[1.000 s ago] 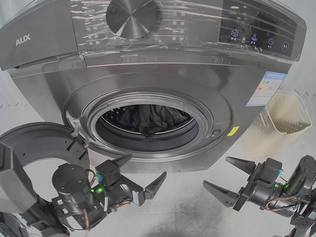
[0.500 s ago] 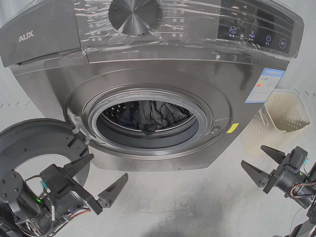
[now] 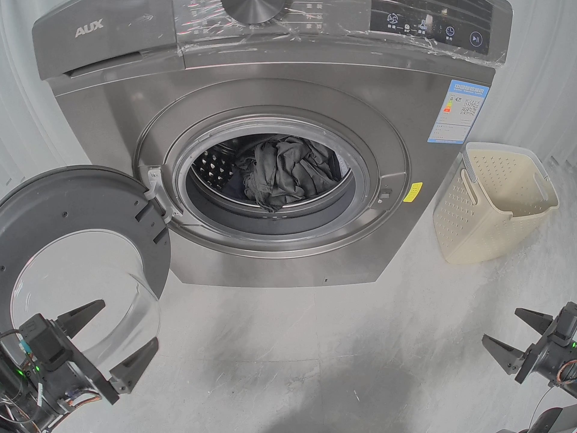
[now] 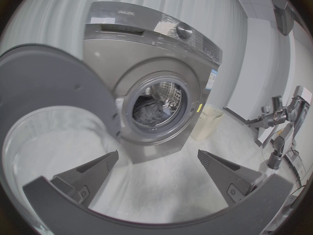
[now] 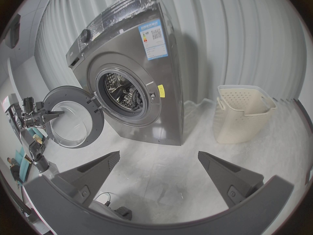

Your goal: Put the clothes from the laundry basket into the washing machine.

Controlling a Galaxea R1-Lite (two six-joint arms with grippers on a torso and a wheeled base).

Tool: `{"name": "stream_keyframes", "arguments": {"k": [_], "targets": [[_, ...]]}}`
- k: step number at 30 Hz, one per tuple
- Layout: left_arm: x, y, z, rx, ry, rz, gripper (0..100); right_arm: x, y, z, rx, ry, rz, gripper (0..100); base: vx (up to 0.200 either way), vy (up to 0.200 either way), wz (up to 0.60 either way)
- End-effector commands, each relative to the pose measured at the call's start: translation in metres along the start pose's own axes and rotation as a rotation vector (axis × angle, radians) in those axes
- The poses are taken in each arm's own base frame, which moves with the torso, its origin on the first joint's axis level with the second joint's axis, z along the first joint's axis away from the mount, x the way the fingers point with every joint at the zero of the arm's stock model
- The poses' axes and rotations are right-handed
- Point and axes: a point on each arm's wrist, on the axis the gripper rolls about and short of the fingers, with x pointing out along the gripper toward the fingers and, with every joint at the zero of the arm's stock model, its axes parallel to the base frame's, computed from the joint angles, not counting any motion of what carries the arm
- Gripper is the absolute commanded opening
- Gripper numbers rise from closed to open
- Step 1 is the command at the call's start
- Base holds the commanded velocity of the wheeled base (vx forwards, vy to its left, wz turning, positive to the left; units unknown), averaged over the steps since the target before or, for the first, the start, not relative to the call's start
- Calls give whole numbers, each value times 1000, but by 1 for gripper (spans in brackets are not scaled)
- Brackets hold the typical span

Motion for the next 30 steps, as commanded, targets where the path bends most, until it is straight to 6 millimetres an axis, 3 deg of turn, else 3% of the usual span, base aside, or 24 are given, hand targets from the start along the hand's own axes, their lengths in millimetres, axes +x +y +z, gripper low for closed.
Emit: {"name": "stream_keyframes", "arguments": {"k": [1, 4, 10, 17, 23, 24, 27, 30], "targets": [[-51, 18, -9, -57, -82, 84, 100, -44, -7, -3, 21, -171, -101, 100, -200, 0, 0], [-61, 21, -15, -56, -78, 128, 100, -54, -7, -9, 22, -191, -112, 100, -200, 0, 0], [-79, 22, -26, -51, -93, 156, 100, -67, -6, -6, 25, -237, -121, 100, 0, 0, 0], [-99, 19, -45, -49, -111, 208, 100, -79, -5, -13, 27, -297, -160, 100, -200, 0, 0], [-110, 15, -61, -49, -114, 247, 100, -85, -5, -35, 34, -305, -239, 100, -167, 0, 0], [-110, 16, -64, -63, -83, 294, 100, -90, -4, -50, 29, -309, -289, 100, 0, 0, 0], [-110, 17, -65, -58, -80, 449, 100, -91, -1, -67, 0, -279, -384, 100, 0, 0, 0], [-112, 14, -66, -17, -104, 529, 100, -91, -2, -68, -5, -288, -391, 100, 0, 0, 0]]}}
